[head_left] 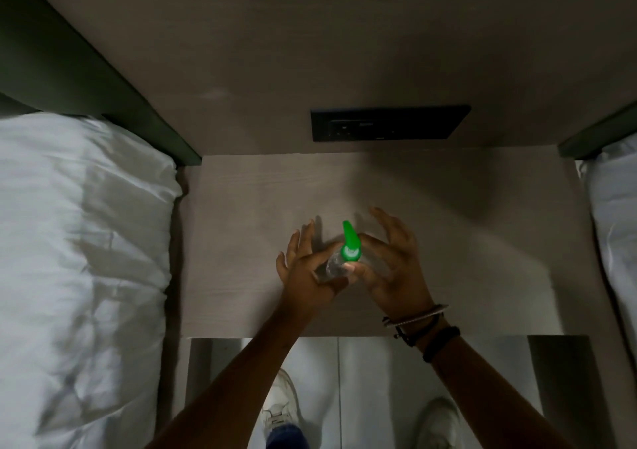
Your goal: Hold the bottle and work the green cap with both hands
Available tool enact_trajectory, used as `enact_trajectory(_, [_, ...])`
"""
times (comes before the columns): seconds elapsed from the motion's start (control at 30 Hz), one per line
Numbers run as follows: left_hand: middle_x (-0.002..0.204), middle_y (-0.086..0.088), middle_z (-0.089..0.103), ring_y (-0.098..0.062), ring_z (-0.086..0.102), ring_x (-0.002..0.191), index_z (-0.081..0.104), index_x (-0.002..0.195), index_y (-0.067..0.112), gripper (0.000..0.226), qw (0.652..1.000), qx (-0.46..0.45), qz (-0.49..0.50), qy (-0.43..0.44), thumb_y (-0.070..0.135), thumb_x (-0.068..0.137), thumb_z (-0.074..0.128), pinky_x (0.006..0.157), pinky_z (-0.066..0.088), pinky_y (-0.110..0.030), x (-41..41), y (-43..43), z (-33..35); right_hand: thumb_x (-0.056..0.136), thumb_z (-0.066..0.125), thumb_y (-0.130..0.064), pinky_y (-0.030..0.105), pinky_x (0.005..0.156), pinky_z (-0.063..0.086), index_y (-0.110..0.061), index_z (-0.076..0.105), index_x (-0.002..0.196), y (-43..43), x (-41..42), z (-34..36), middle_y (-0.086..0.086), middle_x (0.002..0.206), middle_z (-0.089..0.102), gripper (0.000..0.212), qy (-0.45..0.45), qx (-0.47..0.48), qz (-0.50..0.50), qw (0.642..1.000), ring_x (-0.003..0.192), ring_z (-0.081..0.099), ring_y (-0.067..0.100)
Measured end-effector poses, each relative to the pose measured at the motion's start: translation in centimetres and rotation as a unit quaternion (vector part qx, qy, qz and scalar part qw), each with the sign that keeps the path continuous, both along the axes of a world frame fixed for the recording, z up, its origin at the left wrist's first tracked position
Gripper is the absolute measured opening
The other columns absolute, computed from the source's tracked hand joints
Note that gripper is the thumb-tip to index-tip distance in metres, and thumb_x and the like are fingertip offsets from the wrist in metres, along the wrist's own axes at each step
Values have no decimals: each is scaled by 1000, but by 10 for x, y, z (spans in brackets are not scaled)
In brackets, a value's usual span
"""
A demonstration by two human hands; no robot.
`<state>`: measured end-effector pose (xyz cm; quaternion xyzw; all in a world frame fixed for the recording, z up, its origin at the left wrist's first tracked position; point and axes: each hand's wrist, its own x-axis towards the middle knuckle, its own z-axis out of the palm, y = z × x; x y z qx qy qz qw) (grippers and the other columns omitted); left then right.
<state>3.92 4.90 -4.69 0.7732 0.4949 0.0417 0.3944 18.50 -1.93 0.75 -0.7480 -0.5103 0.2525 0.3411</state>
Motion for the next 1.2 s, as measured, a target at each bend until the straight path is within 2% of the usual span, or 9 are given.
enact_trajectory(0.27, [161, 6, 7, -21, -3, 148, 52, 127, 38, 64, 998, -62, -25, 11, 42, 68, 76, 117, 0, -49, 3, 7, 3, 71, 76, -20, 37, 108, 31, -8, 69, 104, -2, 4, -5, 15, 142, 44, 36, 28, 23, 41, 998, 128, 40, 27])
enact_trajectory(0.5, [160, 8, 7, -19, -3, 147, 37, 123, 54, 69, 995, -78, -58, -20, 41, 68, 77, 116, -3, -49, 1, 14, 11, 65, 82, -19, 62, 103, 34, -13, 68, 105, -5, 1, -19, 17, 140, 46, 42, -20, -1, 7, 1000, 127, 42, 38])
enact_trajectory(0.57, [161, 7, 6, -20, -4, 147, 33, 120, 61, 69, 995, -69, -74, -10, 40, 70, 76, 116, -3, -49, 0, 16, 12, 59, 81, -40, 60, 107, 32, -17, 61, 113, -4, -2, -21, 18, 147, 35, 62, -38, -18, -13, 999, 132, 34, 38])
enact_trajectory(0.67, [161, 6, 4, -21, -5, 147, 25, 113, 68, 68, 994, -64, -83, -1, 35, 77, 71, 116, -3, -49, -1, 16, 12, 53, 78, -60, 53, 112, 16, -29, 22, 143, -3, -5, -22, 11, 158, 1, 112, -3, -68, 4, 998, 143, 6, 29])
enact_trajectory(0.7, [161, 6, 5, -21, -4, 147, 27, 116, 65, 68, 995, -64, -77, -1, 33, 76, 72, 116, -3, -48, -3, 17, 11, 57, 80, -53, 56, 115, 14, -31, 22, 143, -2, -6, -23, 9, 158, 0, 105, 14, -60, 29, 998, 144, 5, 29])
enact_trajectory(0.83, [161, 6, 7, -19, -3, 147, 34, 114, 61, 67, 995, -77, -63, -17, 32, 71, 77, 116, -2, -46, -6, 18, 13, 67, 82, -21, 65, 108, 25, -21, 65, 110, 3, -8, -24, 10, 151, 31, 47, 42, -14, 33, 998, 139, 24, 37])
enact_trajectory(0.97, [161, 5, 6, -21, -3, 147, 35, 126, 53, 67, 995, -65, -82, -8, 34, 75, 73, 117, 0, -47, -2, 21, 15, 44, 92, -38, 63, 94, 43, -6, 59, 106, 11, -12, -20, 20, 125, 55, 78, 12, -5, -73, 997, 118, 48, 41])
enact_trajectory(1.1, [161, 3, 8, -24, -1, 147, 29, 122, 55, 65, 993, -59, -101, -14, 35, 77, 71, 118, 1, -51, 3, 15, 12, 51, 87, -46, 55, 110, 28, -18, 45, 130, -4, -5, -24, 16, 150, 28, 95, 35, -42, -43, 998, 137, 26, 32])
enact_trajectory(1.2, [160, 5, 10, -22, 0, 147, 36, 127, 50, 71, 993, -59, -96, -20, 34, 71, 76, 119, 3, -51, 4, 17, 9, 66, 83, -21, 57, 109, 31, -15, 59, 120, -5, 2, -23, 13, 149, 32, 60, 60, 1, -12, 998, 135, 31, 31])
